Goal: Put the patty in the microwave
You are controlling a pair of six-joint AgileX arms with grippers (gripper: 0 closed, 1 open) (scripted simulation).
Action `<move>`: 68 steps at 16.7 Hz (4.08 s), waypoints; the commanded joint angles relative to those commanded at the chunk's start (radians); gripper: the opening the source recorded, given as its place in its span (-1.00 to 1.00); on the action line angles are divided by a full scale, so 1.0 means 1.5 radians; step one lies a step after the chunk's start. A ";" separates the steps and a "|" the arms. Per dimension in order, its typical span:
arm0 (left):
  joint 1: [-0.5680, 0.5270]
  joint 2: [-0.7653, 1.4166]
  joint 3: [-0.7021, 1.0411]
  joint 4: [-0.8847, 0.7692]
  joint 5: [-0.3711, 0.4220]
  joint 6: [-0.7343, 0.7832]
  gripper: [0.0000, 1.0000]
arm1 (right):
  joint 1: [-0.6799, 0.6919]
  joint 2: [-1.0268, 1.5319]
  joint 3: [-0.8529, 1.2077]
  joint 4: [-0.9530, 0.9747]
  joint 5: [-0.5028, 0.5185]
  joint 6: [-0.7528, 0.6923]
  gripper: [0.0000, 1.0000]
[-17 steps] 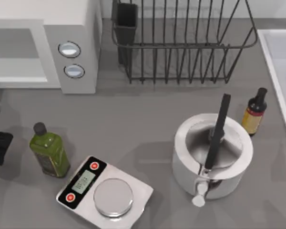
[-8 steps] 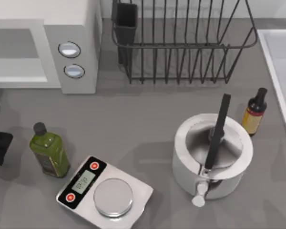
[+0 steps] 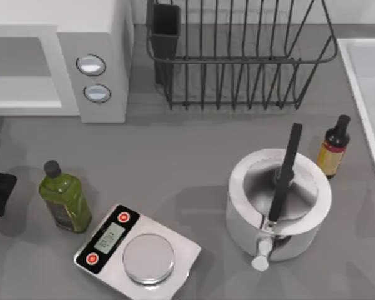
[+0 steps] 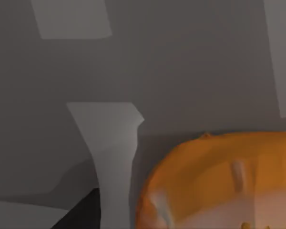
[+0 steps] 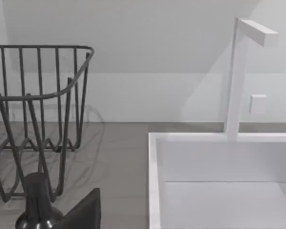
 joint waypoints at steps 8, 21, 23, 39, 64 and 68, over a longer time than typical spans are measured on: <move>0.000 0.000 0.000 0.000 0.000 0.000 -1.00 | 0.000 0.000 0.000 0.000 0.000 0.000 1.00; -0.002 -0.139 0.178 -0.294 0.004 -0.002 -1.00 | 0.000 0.000 0.000 0.000 0.000 0.000 1.00; -0.002 -0.140 0.179 -0.295 0.004 -0.002 -1.00 | 0.000 0.000 0.000 0.000 0.000 0.000 1.00; 0.004 0.067 0.170 0.324 0.098 -0.110 -1.00 | 0.000 0.000 0.000 0.000 0.000 0.000 1.00; -0.003 0.191 0.069 0.950 0.134 -0.206 -1.00 | 0.000 0.000 0.000 0.000 0.000 0.000 1.00; -0.011 0.246 0.187 0.904 0.131 -0.207 -1.00 | 0.000 0.000 0.000 0.000 0.000 0.000 1.00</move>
